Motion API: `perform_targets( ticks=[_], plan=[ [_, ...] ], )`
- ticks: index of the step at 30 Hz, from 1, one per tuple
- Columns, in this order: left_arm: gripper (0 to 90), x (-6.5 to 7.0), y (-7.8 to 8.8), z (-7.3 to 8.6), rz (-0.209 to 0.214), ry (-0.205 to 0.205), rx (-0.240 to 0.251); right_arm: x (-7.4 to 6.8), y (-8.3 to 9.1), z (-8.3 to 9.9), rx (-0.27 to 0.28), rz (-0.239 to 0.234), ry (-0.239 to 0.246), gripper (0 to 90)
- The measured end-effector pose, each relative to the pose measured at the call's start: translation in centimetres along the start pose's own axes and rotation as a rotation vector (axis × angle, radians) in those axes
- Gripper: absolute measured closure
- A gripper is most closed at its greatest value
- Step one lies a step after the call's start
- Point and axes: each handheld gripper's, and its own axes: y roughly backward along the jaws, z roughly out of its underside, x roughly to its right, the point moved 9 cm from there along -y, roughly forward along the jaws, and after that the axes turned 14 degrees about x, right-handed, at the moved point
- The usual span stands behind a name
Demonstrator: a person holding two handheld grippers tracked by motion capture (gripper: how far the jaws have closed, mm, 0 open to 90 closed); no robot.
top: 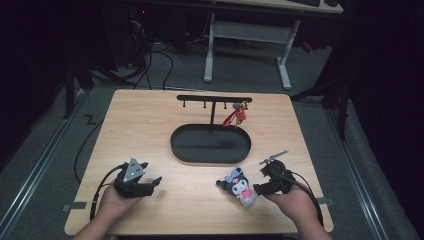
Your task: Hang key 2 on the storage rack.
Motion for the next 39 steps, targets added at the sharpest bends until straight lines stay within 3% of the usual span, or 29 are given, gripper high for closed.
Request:
perform_targets(
  ticks=[4,8,21,23,26,31,37,39],
  plan=[
    [27.9,0.2,-0.4,0.0,0.011,-0.004,-0.006,-1.5,0.8,-1.1,-0.005,-0.028,0.016,23.0],
    [27.8,0.4,-0.5,0.0,0.019,-0.012,-0.009,-2.8,0.4,-1.5,-0.025,-0.032,0.028,19.1],
    [28.5,0.8,-0.7,-0.2,0.035,-0.010,-0.005,-5.7,-4.5,0.9,-0.167,-0.084,0.075,19.0],
    [28.5,0.9,-0.8,0.0,0.039,-0.013,-0.012,-5.5,-5.1,1.0,-0.165,-0.092,0.108,19.1],
    [28.5,1.0,-0.9,0.0,0.045,-0.015,-0.013,-5.7,-5.5,1.2,-0.170,-0.087,0.087,19.5],
    [28.5,1.3,-0.6,0.1,0.048,-0.028,-0.017,-5.8,-5.5,1.0,-0.170,-0.094,0.095,32.8],
    [28.5,1.2,-0.5,-0.1,0.039,-0.015,-0.008,-5.7,-5.8,1.1,-0.192,-0.087,0.104,44.6],
    [28.5,1.3,-0.6,0.0,0.045,-0.020,-0.017,-5.8,-5.8,1.0,-0.192,-0.084,0.130,47.0]
  ],
)
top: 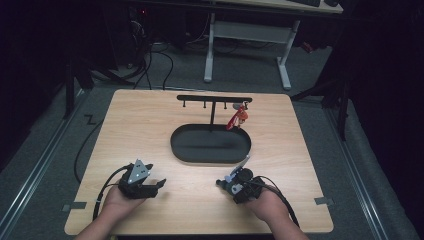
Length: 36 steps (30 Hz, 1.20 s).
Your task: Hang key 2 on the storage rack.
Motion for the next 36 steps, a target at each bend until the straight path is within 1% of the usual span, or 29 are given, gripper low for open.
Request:
perform_targets(
  ticks=[1,3,4,6,8,10,11,12,13,14,16,19,20,22,25,26,28,29,32,33,36],
  plan=[
    [28.5,0.1,-0.1,0.0,0.003,0.000,-0.001,0.0,0.1,0.0,0.001,-0.003,0.006,47.4],
    [28.5,0.3,-0.1,0.0,0.012,-0.003,-0.004,-0.2,0.2,0.1,-0.002,0.000,0.000,47.7],
    [28.3,0.5,-0.1,-0.1,0.016,-0.010,0.001,-0.1,0.3,0.2,-0.006,0.004,0.012,47.7],
    [28.0,0.7,0.0,-0.1,0.020,-0.020,0.001,-0.1,0.5,0.5,-0.004,-0.001,0.004,47.9],
    [27.9,0.7,0.1,0.0,0.024,-0.015,-0.002,0.0,0.5,0.8,0.002,-0.003,-0.006,47.9],
    [27.9,0.6,0.3,0.0,0.022,-0.002,0.001,0.2,0.7,1.1,-0.004,0.000,-0.015,48.0],
    [27.9,0.5,0.3,-0.1,0.020,0.001,0.005,0.4,0.9,1.0,0.001,-0.001,-0.003,48.0],
    [27.9,0.4,0.3,-0.1,0.016,0.001,0.009,0.4,1.1,1.0,-0.001,0.002,-0.016,48.0],
    [27.9,0.3,0.3,-0.2,0.014,0.003,0.010,0.5,1.3,0.9,0.000,0.003,-0.024,48.0],
    [27.9,0.2,0.3,-0.2,0.012,0.004,0.011,0.7,1.5,0.7,0.005,-0.001,-0.008,48.0],
    [27.9,0.1,0.2,-0.1,0.012,0.007,0.007,1.0,2.0,0.4,0.008,0.003,-0.028,48.1],
    [27.9,0.1,0.2,0.0,0.015,0.005,0.005,1.4,2.4,0.2,0.009,-0.002,-0.029,48.0],
    [27.9,0.2,0.2,0.0,0.016,0.002,0.004,1.5,2.6,0.2,0.006,0.007,-0.019,47.9],
    [27.9,0.3,0.3,0.0,0.017,-0.004,0.004,1.6,2.8,0.0,0.003,0.017,-0.025,47.9],
    [27.9,0.1,0.4,0.2,0.016,0.005,0.001,1.7,3.3,-0.8,0.026,0.007,-0.020,48.0],
    [27.9,0.1,0.4,0.1,0.013,0.008,0.006,1.5,3.5,-1.0,0.022,0.004,-0.042,48.0],
    [27.9,0.0,0.4,-0.2,0.009,0.014,0.015,1.7,3.8,-1.4,0.023,-0.002,-0.031,48.0],
    [27.9,0.1,0.4,-0.4,0.011,0.009,0.021,1.6,4.0,-1.6,0.020,-0.001,-0.048,48.0],
    [27.9,0.5,0.3,-0.5,0.017,-0.007,0.024,2.0,4.5,-2.4,0.030,-0.007,-0.053,48.0],
    [27.8,0.6,0.3,-0.5,0.022,-0.012,0.022,2.0,4.6,-2.6,0.032,-0.006,-0.047,48.0],
    [27.4,0.8,0.2,-0.4,0.026,-0.021,0.016,2.0,5.1,-3.0,0.037,-0.010,-0.053,48.0]
  ],
)
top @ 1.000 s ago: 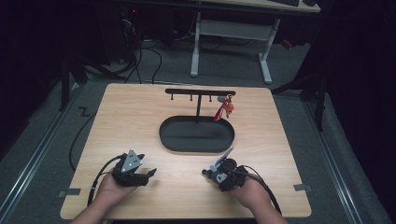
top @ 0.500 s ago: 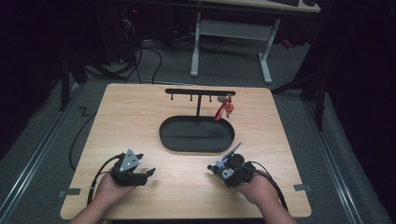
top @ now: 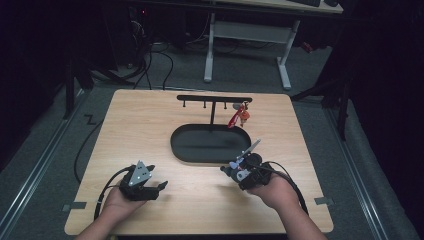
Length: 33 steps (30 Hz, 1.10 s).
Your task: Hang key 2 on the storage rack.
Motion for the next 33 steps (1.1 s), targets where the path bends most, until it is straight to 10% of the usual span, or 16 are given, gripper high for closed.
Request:
perform_targets(
  ticks=[33],
  plan=[
    [26.9,0.6,-0.1,0.1,0.027,0.016,-0.003,1.0,5.4,-8.9,0.047,-0.022,-0.059,49.0]
  ],
)
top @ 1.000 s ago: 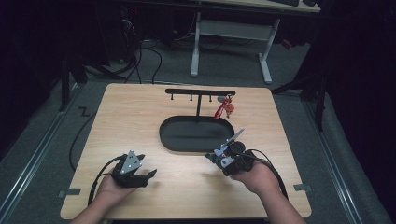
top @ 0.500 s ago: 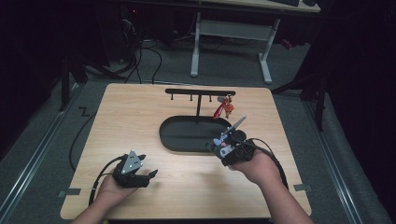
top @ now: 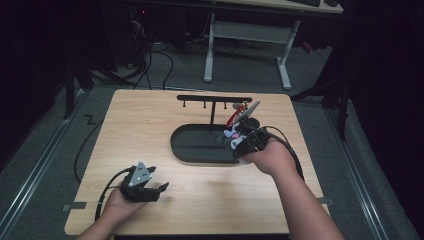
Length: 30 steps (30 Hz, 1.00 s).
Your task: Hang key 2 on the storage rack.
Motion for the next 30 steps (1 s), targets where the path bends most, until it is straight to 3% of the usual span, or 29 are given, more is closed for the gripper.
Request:
perform_targets(
  ticks=[11,14,17,20,24,30],
  plan=[
    [26.9,0.0,0.2,0.1,-0.005,0.002,0.003,1.1,1.8,-3.2,0.017,0.012,-0.049,49.4],
    [26.9,-0.1,0.3,0.1,-0.008,-0.001,0.004,1.1,1.4,-3.9,0.025,0.013,-0.054,49.5],
    [26.9,-0.4,0.4,0.1,-0.013,0.001,0.006,1.1,0.6,-4.1,0.010,0.019,-0.019,49.5],
    [27.0,-0.5,0.5,0.1,-0.014,0.009,0.009,0.8,0.2,-4.7,0.024,-0.018,-0.049,49.5],
    [27.0,-0.5,0.4,0.0,-0.011,0.001,0.006,1.0,0.5,-5.4,0.024,-0.011,-0.043,49.4],
    [27.0,-0.3,0.5,0.1,-0.006,-0.003,0.003,-0.5,-1.2,-5.8,-0.003,-0.036,-0.008,49.4]
  ],
)
